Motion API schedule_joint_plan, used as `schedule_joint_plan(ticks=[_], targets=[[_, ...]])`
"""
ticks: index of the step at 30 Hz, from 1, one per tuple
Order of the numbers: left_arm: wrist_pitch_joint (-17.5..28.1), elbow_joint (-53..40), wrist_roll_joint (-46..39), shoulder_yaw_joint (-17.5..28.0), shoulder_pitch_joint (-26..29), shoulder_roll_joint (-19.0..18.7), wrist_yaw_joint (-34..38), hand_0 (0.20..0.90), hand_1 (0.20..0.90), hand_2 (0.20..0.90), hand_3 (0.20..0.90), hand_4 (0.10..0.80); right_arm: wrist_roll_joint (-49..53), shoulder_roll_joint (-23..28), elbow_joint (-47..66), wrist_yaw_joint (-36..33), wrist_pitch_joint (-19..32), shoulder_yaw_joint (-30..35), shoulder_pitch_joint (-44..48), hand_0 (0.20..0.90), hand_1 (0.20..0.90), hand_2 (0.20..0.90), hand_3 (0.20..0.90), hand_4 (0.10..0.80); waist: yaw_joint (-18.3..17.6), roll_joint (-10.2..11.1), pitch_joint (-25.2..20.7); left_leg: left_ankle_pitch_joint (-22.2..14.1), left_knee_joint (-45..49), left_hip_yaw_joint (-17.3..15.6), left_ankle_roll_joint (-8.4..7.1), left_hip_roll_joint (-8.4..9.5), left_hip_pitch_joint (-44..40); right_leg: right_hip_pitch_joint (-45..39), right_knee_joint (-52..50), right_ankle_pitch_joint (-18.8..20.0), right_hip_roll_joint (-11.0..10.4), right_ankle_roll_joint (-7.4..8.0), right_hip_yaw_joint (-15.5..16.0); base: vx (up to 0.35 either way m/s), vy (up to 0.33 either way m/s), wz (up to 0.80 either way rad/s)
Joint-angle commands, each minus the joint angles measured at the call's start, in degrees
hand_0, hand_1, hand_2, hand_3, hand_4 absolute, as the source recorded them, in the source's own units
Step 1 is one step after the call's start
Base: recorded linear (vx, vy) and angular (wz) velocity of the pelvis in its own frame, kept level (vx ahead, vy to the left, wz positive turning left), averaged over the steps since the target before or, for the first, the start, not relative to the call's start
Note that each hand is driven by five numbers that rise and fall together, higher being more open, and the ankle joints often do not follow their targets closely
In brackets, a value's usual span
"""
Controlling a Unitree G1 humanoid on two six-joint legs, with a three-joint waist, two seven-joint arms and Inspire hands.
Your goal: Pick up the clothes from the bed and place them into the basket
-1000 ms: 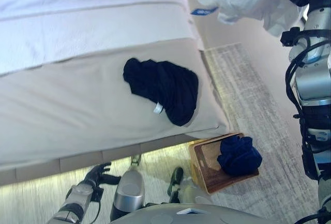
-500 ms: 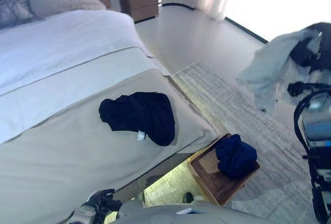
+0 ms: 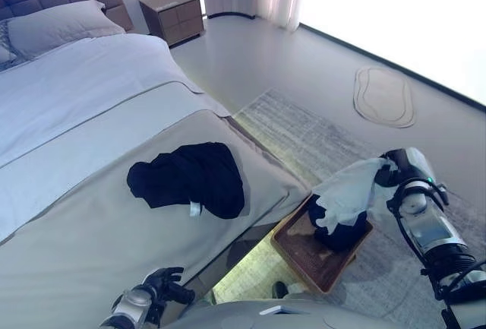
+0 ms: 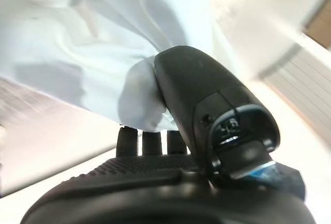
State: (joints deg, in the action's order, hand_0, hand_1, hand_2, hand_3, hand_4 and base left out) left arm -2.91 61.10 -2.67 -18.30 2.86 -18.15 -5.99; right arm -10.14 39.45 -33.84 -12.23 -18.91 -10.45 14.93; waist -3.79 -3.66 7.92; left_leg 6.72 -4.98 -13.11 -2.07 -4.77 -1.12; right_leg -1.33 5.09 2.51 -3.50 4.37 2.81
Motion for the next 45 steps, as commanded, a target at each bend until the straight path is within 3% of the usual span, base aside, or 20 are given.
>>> schedule_joint_plan(ticks=[1, 7, 8, 9, 14, 20, 26, 32, 39, 45], targets=[[0.9, -0.6, -4.7, -2.0, 8.5, -1.7, 1.8, 0.9, 0.9, 0.9, 0.9, 0.8, 0.6, 2.8, -4.8, -6.8, 2.5, -1.9, 17.0, 0.3, 0.3, 0.3, 0.2, 0.1, 1.8, 0.4, 6.9, -7.9, 5.5, 6.4, 1.05, 3.38, 3.0, 5.2, -7.8, -3.5, 0.1, -2.67, 4.2, -0.435, -0.131, 0.01], [1.7, -2.5, -9.9, -3.0, 14.9, -2.5, 3.5, 0.9, 0.9, 0.9, 0.9, 0.8, 0.7, 2.3, -20.3, -5.4, -0.9, -9.3, 27.6, 0.3, 0.3, 0.3, 0.2, 0.1, 2.4, -3.0, 14.1, -6.8, 11.1, 7.3, 0.69, 3.67, 12.0, 13.0, -11.8, -3.8, -0.4, -3.9, 5.3, -0.276, -0.111, 0.0], [1.9, -3.2, -10.5, -3.1, 15.6, -2.9, 3.5, 0.9, 0.9, 0.9, 0.9, 0.8, 1.5, 1.8, -22.8, -6.5, -0.4, -10.1, 28.7, 0.846, 0.846, 0.846, 0.837, 0.737, 2.5, -3.6, 14.9, -6.6, 11.5, 7.4, 0.75, 3.64, 13.0, 14.1, -12.3, -3.9, -0.4, -4.11, 5.5, -0.164, -0.118, -0.14], [2.3, -3.9, -10.8, -3.1, 16.2, -3.2, 3.2, 0.9, 0.9, 0.9, 0.9, 0.8, 2.1, 1.5, -25.2, -7.2, -0.1, -10.8, 30.2, 0.9, 0.9, 0.9, 0.9, 0.8, 2.8, -4.3, 15.7, -6.4, 12.0, 7.6, 0.76, 3.87, 14.3, 15.2, -12.9, -4.0, -0.4, -4.42, 5.6, -0.162, -0.113, -0.09], [2.9, -7.0, -13.3, -3.5, 16.6, -3.8, 2.4, 0.9, 0.9, 0.9, 0.9, 0.8, 3.4, 1.9, -28.3, -9.1, 0.2, -11.5, 34.8, 0.9, 0.9, 0.9, 0.9, 0.8, 2.9, -7.2, 17.3, -4.6, 10.2, 8.0, 0.28, 4.37, 15.7, 17.7, -13.0, -3.9, 0.0, -4.69, 5.4, -0.093, 0.006, 0.01], [1.8, -8.7, -14.8, -2.1, 15.1, -4.3, 2.6, 0.9, 0.9, 0.9, 0.9, 0.8, 2.4, 3.2, -27.0, -7.6, 0.1, -10.4, 32.7, 0.9, 0.9, 0.9, 0.9, 0.8, 2.5, -7.2, 17.4, -3.9, 8.2, 6.6, -0.5, 3.75, 14.4, 17.3, -12.0, -3.7, -0.1, -4.44, 6.1, -0.004, 0.022, 0.0], [1.9, -8.4, -15.3, 0.0, 12.2, -4.7, 2.8, 0.9, 0.9, 0.9, 0.9, 0.8, 2.6, 5.0, -21.2, -9.4, 1.2, -7.2, 28.3, 0.9, 0.9, 0.9, 0.9, 0.8, 2.5, -5.1, 16.7, -4.5, 8.3, 4.8, -1.19, 2.62, 12.7, 15.3, -11.2, -3.7, -0.3, -4.41, 8.1, 0.047, 0.015, -0.02], [1.3, -8.0, -15.7, 3.5, 8.3, -3.7, 4.0, 0.9, 0.9, 0.9, 0.9, 0.8, -1.6, 5.5, -2.4, -8.3, 0.2, -4.1, 23.5, 0.9, 0.9, 0.9, 0.9, 0.8, 3.2, -1.2, 14.5, -5.6, 7.5, 4.5, -1.3, 2.4, 9.6, 11.3, -8.4, -3.1, -0.1, -3.74, 9.3, 0.114, 0.061, -0.01], [2.5, -5.9, -15.0, 6.9, 4.1, -1.6, 4.1, 0.9, 0.9, 0.9, 0.9, 0.8, -7.3, 2.6, 13.2, -0.3, 5.0, -4.7, 21.6, 0.9, 0.9, 0.9, 0.9, 0.8, 6.0, 2.5, 11.5, -6.7, 7.4, 7.1, -0.77, 3.87, 7.7, 7.4, -4.8, -1.6, -0.6, -2.79, 10.2, 0.141, 0.129, 0.13], [3.2, -4.0, -13.5, 5.6, 2.7, -0.4, 3.6, 0.9, 0.9, 0.9, 0.9, 0.8, -9.4, 0.4, 11.8, 3.9, 6.4, -8.6, 23.9, 0.9, 0.9, 0.9, 0.9, 0.8, 9.9, 3.2, 9.7, -5.6, 4.9, 10.4, -0.02, 4.91, 6.4, 4.9, -3.7, -1.1, -1.5, -2.09, 12.7, 0.134, 0.194, 0.38]])
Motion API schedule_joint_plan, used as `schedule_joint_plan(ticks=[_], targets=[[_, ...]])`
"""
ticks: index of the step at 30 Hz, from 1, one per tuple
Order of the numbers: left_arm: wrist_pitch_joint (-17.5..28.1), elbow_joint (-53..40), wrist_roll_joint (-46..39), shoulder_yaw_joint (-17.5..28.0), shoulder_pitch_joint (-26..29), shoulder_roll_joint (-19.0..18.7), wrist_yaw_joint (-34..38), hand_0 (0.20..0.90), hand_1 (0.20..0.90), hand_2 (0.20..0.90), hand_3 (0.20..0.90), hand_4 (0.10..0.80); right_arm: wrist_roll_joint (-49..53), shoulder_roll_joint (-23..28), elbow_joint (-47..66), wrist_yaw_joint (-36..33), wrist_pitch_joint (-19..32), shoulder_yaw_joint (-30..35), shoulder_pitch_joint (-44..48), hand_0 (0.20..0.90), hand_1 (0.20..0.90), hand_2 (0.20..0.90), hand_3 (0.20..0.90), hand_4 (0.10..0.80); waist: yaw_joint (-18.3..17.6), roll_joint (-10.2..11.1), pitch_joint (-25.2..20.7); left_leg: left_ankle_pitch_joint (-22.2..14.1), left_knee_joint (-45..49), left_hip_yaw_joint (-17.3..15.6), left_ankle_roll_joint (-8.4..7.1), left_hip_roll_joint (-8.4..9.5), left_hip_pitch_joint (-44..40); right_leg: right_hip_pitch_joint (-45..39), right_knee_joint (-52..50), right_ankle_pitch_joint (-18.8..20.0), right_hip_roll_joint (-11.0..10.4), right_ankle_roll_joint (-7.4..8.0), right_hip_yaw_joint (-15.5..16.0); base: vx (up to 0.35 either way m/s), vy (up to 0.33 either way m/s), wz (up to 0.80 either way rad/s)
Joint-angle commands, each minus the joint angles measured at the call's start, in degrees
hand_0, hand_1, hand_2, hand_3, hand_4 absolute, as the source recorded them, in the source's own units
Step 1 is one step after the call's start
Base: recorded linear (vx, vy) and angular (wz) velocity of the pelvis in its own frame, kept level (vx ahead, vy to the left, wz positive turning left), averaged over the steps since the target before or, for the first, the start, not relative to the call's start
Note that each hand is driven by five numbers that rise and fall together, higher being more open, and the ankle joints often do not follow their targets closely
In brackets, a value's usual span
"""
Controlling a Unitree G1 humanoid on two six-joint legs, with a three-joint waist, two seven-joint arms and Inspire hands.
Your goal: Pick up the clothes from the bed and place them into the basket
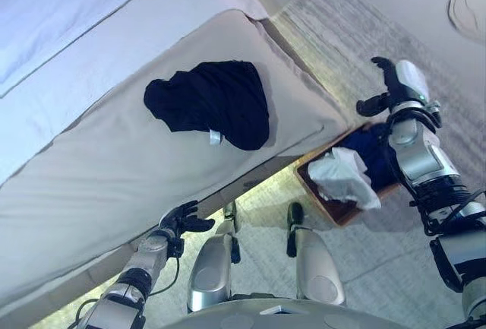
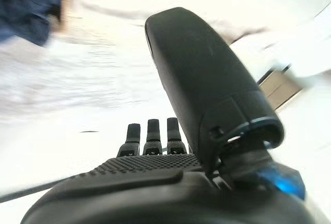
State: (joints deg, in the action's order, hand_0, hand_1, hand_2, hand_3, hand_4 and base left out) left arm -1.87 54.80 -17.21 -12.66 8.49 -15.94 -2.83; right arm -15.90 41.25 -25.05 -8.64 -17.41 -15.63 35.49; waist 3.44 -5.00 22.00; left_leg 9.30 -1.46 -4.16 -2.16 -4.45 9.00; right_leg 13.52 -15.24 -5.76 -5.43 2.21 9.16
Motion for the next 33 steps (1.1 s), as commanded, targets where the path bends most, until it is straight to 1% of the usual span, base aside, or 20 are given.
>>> schedule_joint_plan(ticks=[1, 3, 6, 9, 13, 15, 16, 17, 18, 20, 22, 23, 24, 25, 26, 28, 30, 31, 33], targets=[[2.2, 2.7, 1.2, -0.5, -2.9, -2.6, 0.4, 0.9, 0.9, 0.9, 0.9, 0.8, -4.2, -2.0, 2.2, 0.8, 4.6, -4.4, 4.2, 0.9, 0.9, 0.9, 0.9, 0.8, 3.6, 4.7, -4.4, -8.0, 1.1, 2.3, 0.31, 4.86, -3.7, -10.2, 16.4, 7.1, 0.1, 0.21, 7.0, 0.142, 0.241, 0.47], [2.1, 3.5, 0.3, -1.1, -2.8, -2.6, 0.6, 0.9, 0.9, 0.9, 0.9, 0.8, -4.9, -2.9, 0.6, 1.6, 3.9, -6.1, 5.7, 0.9, 0.9, 0.9, 0.9, 0.8, 5.3, 4.9, -4.2, -7.9, 1.0, 3.8, 0.7, 5.35, -3.7, -10.6, 15.9, 6.9, -0.3, 0.34, 8.2, 0.131, 0.202, 0.65], [1.3, 4.1, 0.8, -1.1, -2.2, -3.0, 0.3, 0.9, 0.9, 0.9, 0.9, 0.8, -4.3, -3.8, -2.0, 1.0, 1.8, -8.2, 7.4, 0.9, 0.9, 0.9, 0.9, 0.8, 6.9, 5.4, -3.9, -8.2, 2.0, 6.3, 1.53, 6.37, -2.9, -10.6, 15.0, 6.6, -0.6, 0.34, 8.6, 0.156, 0.137, 0.62], [0.3, 5.2, -0.8, -0.9, -1.6, -4.3, 0.2, 0.9, 0.9, 0.9, 0.9, 0.8, -2.9, -6.0, -9.1, 1.7, -0.4, -11.1, 11.3, 0.9, 0.9, 0.9, 0.9, 0.8, 10.6, 6.4, -2.7, -8.9, 3.8, 8.5, 2.43, 7.42, -2.1, -11.1, 12.8, 5.8, -1.7, 0.53, 10.9, 0.174, 0.141, 0.68], [-0.1, 5.8, -0.5, -0.9, -0.6, -6.6, -0.7, 0.9, 0.9, 0.9, 0.9, 0.8, -0.1, -9.3, -21.2, 0.7, -2.4, -13.0, 17.2, 0.9, 0.9, 0.9, 0.9, 0.8, 15.1, 6.9, -0.7, -9.1, 6.1, 11.4, 3.55, 8.56, 0.3, -10.9, 9.9, 5.5, -2.8, 0.84, 13.5, 0.137, 0.065, 0.5], [0.1, 6.0, -1.0, -1.1, 0.4, -7.9, -1.4, 0.9, 0.9, 0.9, 0.9, 0.8, 1.5, -10.7, -27.0, 1.9, -4.8, -13.4, 20.3, 0.9, 0.9, 0.9, 0.9, 0.8, 17.0, 6.7, 0.7, -8.9, 6.6, 12.4, 3.87, 8.83, 2.0, -10.0, 8.8, 5.6, -3.1, 0.86, 14.5, 0.079, 0.026, 0.54], [0.6, 6.0, -1.2, -1.2, 1.2, -8.5, -1.6, 0.9, 0.9, 0.9, 0.9, 0.8, 1.4, -12.0, -31.9, 3.0, -6.1, -13.2, 22.1, 0.9, 0.9, 0.9, 0.9, 0.8, 18.4, 6.8, 1.8, -9.8, 6.6, 13.3, 3.72, 8.75, 2.4, -9.8, 7.8, 4.5, -3.0, 1.3, 14.4, 0.071, -0.029, 0.48], [0.8, 6.0, -1.4, -1.0, 1.8, -9.0, -1.9, 0.9, 0.9, 0.9, 0.9, 0.8, 0.5, -12.5, -35.5, 5.0, -9.0, -13.4, 23.5, 0.9, 0.9, 0.9, 0.9, 0.8, 19.3, 6.7, 2.6, -9.5, 6.4, 13.8, 3.86, 8.89, 3.2, -9.2, 7.4, 4.6, -3.2, 1.36, 14.9, 0.074, -0.031, 0.35], [0.7, 5.9, -1.5, -0.9, 2.1, -9.1, -2.0, 0.9, 0.9, 0.9, 0.9, 0.8, -0.5, -12.7, -36.7, 6.7, -10.8, -13.5, 24.1, 0.9, 0.9, 0.9, 0.9, 0.8, 19.6, 6.6, 2.9, -9.3, 6.3, 14.0, 3.92, 8.94, 3.6, -8.9, 7.3, 4.6, -3.3, 1.38, 15.1, 0.007, 0.002, 0.29], [0.3, 3.8, -1.8, -1.0, 3.3, -9.5, -1.6, 0.9, 0.9, 0.9, 0.9, 0.8, 3.7, -13.6, -42.1, 5.0, -11.9, -13.7, 25.0, 0.9, 0.9, 0.9, 0.9, 0.8, 21.3, 6.6, 4.7, -8.4, 5.7, 15.1, 4.12, 9.27, 5.7, -7.8, 7.1, 5.2, -3.6, 1.97, 16.6, -0.024, -0.032, 0.35], [0.2, 2.8, -2.1, -1.2, 4.0, -9.6, -1.5, 0.9, 0.9, 0.9, 0.9, 0.8, 1.7, -14.0, -43.2, 6.3, -14.4, -13.1, 26.1, 0.9, 0.9, 0.9, 0.9, 0.8, 22.1, 6.7, 5.6, -7.9, 5.6, 15.4, 4.09, 9.42, 6.8, -7.1, 7.1, 5.4, -3.8, 2.27, 17.4, -0.023, -0.016, 0.29], [0.6, 2.0, -1.9, -1.1, 4.0, -9.4, -1.3, 0.9, 0.9, 0.9, 0.9, 0.8, -0.3, -14.0, -44.6, 8.6, -16.1, -13.4, 26.8, 0.9, 0.9, 0.9, 0.9, 0.8, 22.7, 6.7, 6.4, -7.8, 5.7, 15.7, 4.15, 9.62, 7.7, -6.6, 7.0, 5.6, -3.8, 2.46, 17.9, -0.013, -0.021, 0.18], [0.8, 0.7, -1.5, -1.1, 3.9, -9.2, -1.1, 0.9, 0.9, 0.9, 0.9, 0.8, -0.9, -13.9, -46.1, 11.5, -16.7, -14.1, 27.2, 0.9, 0.9, 0.9, 0.9, 0.8, 23.4, 6.9, 7.2, -7.6, 6.0, 16.1, 4.22, 9.83, 8.9, -5.8, 7.0, 5.9, -3.9, 2.71, 18.6, -0.009, -0.035, 0.1], [0.6, 0.0, -1.5, -1.2, 3.9, -9.2, -1.0, 0.9, 0.9, 0.9, 0.9, 0.8, -0.1, -13.9, -46.8, 11.9, -16.6, -14.4, 27.3, 0.444, 0.444, 0.444, 0.367, 0.267, 23.6, 6.9, 7.5, -7.5, 6.2, 16.3, 4.2, 9.93, 9.5, -5.5, 7.0, 6.0, -3.9, 2.88, 18.9, 0.003, -0.05, 0.08], [0.4, -0.6, -1.6, -1.5, 4.1, -9.3, -0.8, 0.9, 0.9, 0.9, 0.9, 0.8, -0.1, -14.0, -47.2, 12.5, -16.7, -14.5, 27.3, 0.3, 0.3, 0.3, 0.2, 0.1, 23.9, 7.1, 7.8, -7.4, 6.3, 16.5, 4.16, 10.0, 10.0, -5.2, 7.1, 6.2, -3.8, 3.04, 19.2, 0.021, -0.047, 0.08], [0.2, -1.5, -1.6, -2.0, 4.2, -9.5, -0.9, 0.9, 0.9, 0.9, 0.9, 0.8, 0.5, -14.3, -47.3, 12.4, -15.9, -14.8, 27.6, 0.3, 0.3, 0.3, 0.2, 0.1, 24.1, 7.3, 7.8, -7.5, 6.7, 16.7, 4.13, 9.99, 11.3, -4.3, 7.4, 6.5, -3.7, 3.37, 19.8, 0.024, -0.048, 0.18], [0.2, -2.1, -1.9, -2.7, 4.4, -9.8, -0.8, 0.9, 0.9, 0.9, 0.9, 0.8, 2.9, -14.3, -46.7, 9.9, -13.8, -14.8, 28.3, 0.3, 0.3, 0.3, 0.2, 0.1, 24.0, 7.8, 7.8, -7.6, 6.8, 16.7, 4.06, 9.81, 11.9, -3.8, 7.9, 7.0, -3.3, 3.71, 19.9, 0.014, -0.049, 0.12], [0.2, -2.3, -1.9, -2.9, 4.4, -9.9, -0.8, 0.9, 0.9, 0.9, 0.9, 0.8, 4.1, -14.3, -46.2, 8.3, -12.9, -14.8, 28.7, 0.3, 0.3, 0.3, 0.2, 0.1, 23.9, 7.9, 7.8, -7.7, 6.8, 16.6, 4.0, 9.72, 12.1, -3.6, 8.2, 7.3, -3.1, 3.85, 19.9, 0.003, -0.054, 0.0], [0.6, -2.5, -2.0, -3.3, 4.2, -10.3, -0.6, 0.9, 0.9, 0.9, 0.9, 0.8, 7.9, -13.8, -43.7, 3.2, -9.5, -14.5, 30.0, 0.3, 0.3, 0.3, 0.2, 0.1, 23.5, 8.6, 7.8, -7.9, 6.6, 16.2, 3.82, 9.16, 12.1, -3.4, 8.8, 7.9, -2.7, 4.27, 19.5, -0.007, -0.057, -0.06]])
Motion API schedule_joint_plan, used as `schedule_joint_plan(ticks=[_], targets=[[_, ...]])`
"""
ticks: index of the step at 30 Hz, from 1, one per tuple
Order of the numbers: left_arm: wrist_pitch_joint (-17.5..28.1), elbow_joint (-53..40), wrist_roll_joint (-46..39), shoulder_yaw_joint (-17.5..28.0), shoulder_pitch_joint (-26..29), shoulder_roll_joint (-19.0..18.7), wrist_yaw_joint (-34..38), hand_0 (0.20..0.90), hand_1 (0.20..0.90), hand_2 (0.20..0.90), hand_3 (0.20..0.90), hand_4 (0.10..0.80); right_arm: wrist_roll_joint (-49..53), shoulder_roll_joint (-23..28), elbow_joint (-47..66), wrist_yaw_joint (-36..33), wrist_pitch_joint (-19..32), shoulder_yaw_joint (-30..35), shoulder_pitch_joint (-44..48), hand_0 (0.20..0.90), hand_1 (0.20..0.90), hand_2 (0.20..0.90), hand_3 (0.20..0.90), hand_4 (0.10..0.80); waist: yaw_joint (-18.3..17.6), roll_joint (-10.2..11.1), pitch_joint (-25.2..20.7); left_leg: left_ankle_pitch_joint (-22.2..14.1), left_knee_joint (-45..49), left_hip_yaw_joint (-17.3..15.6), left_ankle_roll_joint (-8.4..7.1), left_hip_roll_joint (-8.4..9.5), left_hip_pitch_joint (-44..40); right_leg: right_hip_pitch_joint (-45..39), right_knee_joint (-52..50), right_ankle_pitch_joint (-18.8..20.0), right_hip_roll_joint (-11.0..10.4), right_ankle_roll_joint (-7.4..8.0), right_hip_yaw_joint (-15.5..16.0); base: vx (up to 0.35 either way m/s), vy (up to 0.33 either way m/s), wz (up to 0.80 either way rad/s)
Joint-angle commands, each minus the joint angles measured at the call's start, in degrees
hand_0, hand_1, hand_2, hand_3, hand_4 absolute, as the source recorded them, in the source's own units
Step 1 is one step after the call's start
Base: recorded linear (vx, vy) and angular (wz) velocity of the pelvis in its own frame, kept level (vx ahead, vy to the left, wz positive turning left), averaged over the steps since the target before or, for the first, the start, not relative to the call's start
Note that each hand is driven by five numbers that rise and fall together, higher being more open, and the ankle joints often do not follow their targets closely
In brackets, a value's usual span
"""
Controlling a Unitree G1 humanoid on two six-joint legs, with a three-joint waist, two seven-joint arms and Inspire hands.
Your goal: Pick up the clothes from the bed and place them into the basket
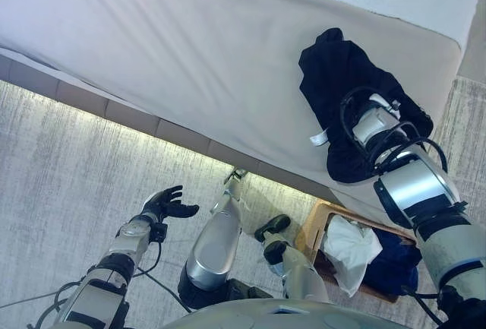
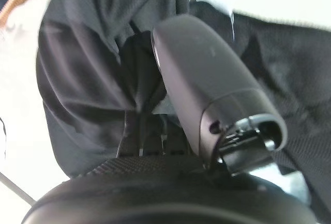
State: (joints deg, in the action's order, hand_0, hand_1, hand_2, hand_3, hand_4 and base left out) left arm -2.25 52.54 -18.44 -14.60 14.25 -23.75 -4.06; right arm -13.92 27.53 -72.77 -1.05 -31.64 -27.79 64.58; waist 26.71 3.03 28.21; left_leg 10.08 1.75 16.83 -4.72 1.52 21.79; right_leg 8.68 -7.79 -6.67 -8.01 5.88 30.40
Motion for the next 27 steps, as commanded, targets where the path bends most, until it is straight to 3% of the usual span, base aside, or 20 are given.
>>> schedule_joint_plan(ticks=[1, 4, 7, 11, 15, 27], targets=[[1.1, -0.3, -0.7, -1.4, -1.6, -2.6, 0.7, 0.9, 0.9, 0.9, 0.9, 0.8, 6.6, 0.0, 4.4, -5.8, 6.0, -2.3, 1.0, 0.3, 0.3, 0.3, 0.2, 0.1, 0.1, 0.7, 1.6, -8.7, 3.3, -4.9, 6.35, 3.08, -0.7, 1.5, 1.5, 8.9, 0.0, 0.65, -1.9, -0.025, -0.048, -0.13], [1.9, 0.1, -1.3, -1.5, -2.5, -2.8, 1.7, 0.9, 0.9, 0.9, 0.9, 0.8, 11.9, 1.8, 12.0, -15.0, 11.3, -1.7, 2.5, 0.3, 0.3, 0.3, 0.2, 0.1, -1.1, 2.0, 1.6, -9.4, 2.6, -6.0, 6.08, 2.04, -2.3, 0.9, 2.2, 9.4, 0.7, 0.85, -3.2, -0.025, -0.047, -0.26], [4.3, 1.2, -1.0, 0.8, -5.5, -2.5, 2.6, 0.9, 0.9, 0.9, 0.9, 0.8, 14.0, 6.1, 30.9, -26.2, 14.5, 2.1, 0.7, 0.3, 0.3, 0.3, 0.2, 0.1, -3.8, 3.6, 1.5, -10.9, 1.8, -8.5, 6.11, 0.7, -6.8, -1.6, 2.8, 9.0, 1.5, 0.55, -6.4, -0.047, -0.036, -0.49], [5.5, 3.3, -0.4, 1.6, -7.2, -1.4, 3.4, 0.9, 0.9, 0.9, 0.9, 0.8, 10.8, 7.9, 44.6, -32.3, 18.0, 7.6, -4.2, 0.3, 0.3, 0.3, 0.2, 0.1, -6.8, 4.2, -0.6, -10.7, 1.4, -10.3, 6.72, 0.39, -10.0, -3.2, 3.3, 9.1, 1.7, -0.34, -8.9, -0.062, 0.011, -0.41], [4.2, 4.0, 1.5, 3.0, -9.6, -0.4, 2.4, 0.9, 0.9, 0.9, 0.9, 0.8, 5.4, 10.5, 58.7, -33.3, 16.6, 12.6, -9.9, 0.3, 0.3, 0.3, 0.2, 0.1, -9.5, 3.8, -5.7, -11.9, 0.4, -12.1, 6.86, -0.23, -15.3, -6.8, 4.6, 7.8, 2.5, -0.71, -11.2, 0.033, -0.018, -0.39], [2.6, 11.5, 9.4, 5.0, -14.9, 4.4, 1.7, 0.9, 0.9, 0.9, 0.9, 0.8, 4.5, 21.8, 68.7, -30.8, 18.3, 25.5, -23.3, 0.3, 0.3, 0.3, 0.2, 0.1, -16.2, 3.5, -20.3, -10.9, -6.4, -16.6, 5.05, -1.66, -25.6, -14.9, 9.1, 5.8, 4.9, -2.25, -14.5, 0.023, -0.03, -0.21]])
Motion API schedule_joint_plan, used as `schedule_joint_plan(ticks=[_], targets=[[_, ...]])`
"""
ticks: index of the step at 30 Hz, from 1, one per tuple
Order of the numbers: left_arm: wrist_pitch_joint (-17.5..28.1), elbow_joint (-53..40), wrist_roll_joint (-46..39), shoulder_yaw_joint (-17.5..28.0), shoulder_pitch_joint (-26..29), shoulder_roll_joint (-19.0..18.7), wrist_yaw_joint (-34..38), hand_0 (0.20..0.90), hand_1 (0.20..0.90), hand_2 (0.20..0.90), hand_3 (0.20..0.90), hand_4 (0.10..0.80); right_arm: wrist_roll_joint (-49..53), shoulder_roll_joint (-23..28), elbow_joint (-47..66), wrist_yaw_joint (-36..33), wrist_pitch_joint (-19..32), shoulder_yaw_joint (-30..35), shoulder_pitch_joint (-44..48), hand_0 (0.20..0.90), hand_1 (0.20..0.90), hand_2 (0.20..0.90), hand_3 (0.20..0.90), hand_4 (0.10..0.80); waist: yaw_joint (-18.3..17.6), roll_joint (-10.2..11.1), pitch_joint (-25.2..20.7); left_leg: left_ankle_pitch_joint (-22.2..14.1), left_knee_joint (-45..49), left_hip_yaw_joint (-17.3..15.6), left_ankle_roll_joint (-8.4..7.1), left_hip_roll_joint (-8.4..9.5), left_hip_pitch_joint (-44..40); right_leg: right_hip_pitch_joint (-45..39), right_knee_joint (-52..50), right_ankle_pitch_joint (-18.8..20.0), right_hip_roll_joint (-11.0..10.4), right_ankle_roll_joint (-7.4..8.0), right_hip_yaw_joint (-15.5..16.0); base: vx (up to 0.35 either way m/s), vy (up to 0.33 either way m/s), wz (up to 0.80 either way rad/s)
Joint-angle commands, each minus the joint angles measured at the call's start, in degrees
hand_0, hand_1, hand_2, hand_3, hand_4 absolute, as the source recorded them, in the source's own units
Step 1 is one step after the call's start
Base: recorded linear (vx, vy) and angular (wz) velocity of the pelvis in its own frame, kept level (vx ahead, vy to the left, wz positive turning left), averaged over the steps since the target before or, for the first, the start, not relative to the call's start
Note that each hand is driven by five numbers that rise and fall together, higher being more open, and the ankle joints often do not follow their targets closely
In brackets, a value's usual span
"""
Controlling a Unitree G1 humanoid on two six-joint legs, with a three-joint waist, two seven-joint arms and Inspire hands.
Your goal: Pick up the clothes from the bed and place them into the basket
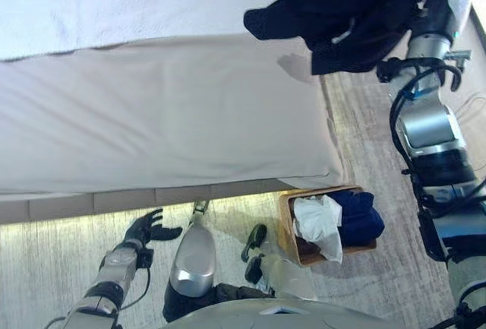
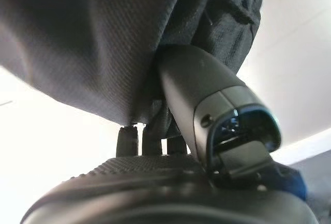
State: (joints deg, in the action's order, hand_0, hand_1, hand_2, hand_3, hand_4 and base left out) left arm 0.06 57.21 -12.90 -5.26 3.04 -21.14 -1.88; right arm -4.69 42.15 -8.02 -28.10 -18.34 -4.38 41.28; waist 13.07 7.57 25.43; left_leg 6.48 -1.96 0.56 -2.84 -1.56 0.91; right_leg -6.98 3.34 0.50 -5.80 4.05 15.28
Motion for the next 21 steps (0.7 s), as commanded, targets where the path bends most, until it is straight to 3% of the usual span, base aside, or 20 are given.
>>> schedule_joint_plan(ticks=[1, 5, 10, 21], targets=[[0.2, 7.3, 4.2, -4.2, -3.7, 1.9, -0.5, 0.9, 0.9, 0.9, 0.9, 0.8, -4.6, 7.6, 4.3, -3.8, 5.0, 2.8, -0.5, 0.3, 0.3, 0.3, 0.2, 0.1, -3.0, -1.1, -17.9, -7.2, -2.8, -0.5, 3.04, 1.4, -4.8, 0.5, -1.8, -1.4, 2.8, -0.47, 0.4, -0.067, -0.044, -0.19], [-0.4, 10.6, 5.9, -3.2, -3.5, 2.9, -1.3, 0.9, 0.9, 0.9, 0.9, 0.8, -4.0, 10.4, 6.1, -3.2, 4.9, 8.5, -6.8, 0.3, 0.3, 0.3, 0.2, 0.1, -6.6, -2.0, -20.5, -7.1, -3.0, -2.7, 2.06, 1.09, -5.4, 0.1, -0.1, -1.3, 3.2, -0.69, -1.7, -0.085, -0.039, -0.13], [-1.0, 11.3, 6.2, -2.8, -3.5, 3.5, -1.1, 0.9, 0.9, 0.9, 0.9, 0.8, -4.5, 8.6, 5.2, -1.9, 5.3, 11.5, -13.9, 0.3, 0.3, 0.3, 0.2, 0.1, -9.4, -3.7, -21.3, -7.2, -3.0, -4.7, 1.57, 0.54, -5.8, 0.2, 0.3, -1.2, 3.5, -0.96, -3.2, -0.067, -0.052, -0.24], [-3.5, 7.7, 6.0, -4.0, -2.6, 2.8, -1.4, 0.9, 0.9, 0.9, 0.9, 0.8, -12.0, 4.5, -8.3, 11.1, 1.8, 4.8, -18.6, 0.3, 0.3, 0.3, 0.2, 0.1, -11.9, -6.0, -20.4, -7.1, -3.0, -5.9, 1.26, 0.17, -6.6, 0.1, 1.0, -0.9, 3.7, -1.54, -4.4, -0.05, -0.067, -0.16]])
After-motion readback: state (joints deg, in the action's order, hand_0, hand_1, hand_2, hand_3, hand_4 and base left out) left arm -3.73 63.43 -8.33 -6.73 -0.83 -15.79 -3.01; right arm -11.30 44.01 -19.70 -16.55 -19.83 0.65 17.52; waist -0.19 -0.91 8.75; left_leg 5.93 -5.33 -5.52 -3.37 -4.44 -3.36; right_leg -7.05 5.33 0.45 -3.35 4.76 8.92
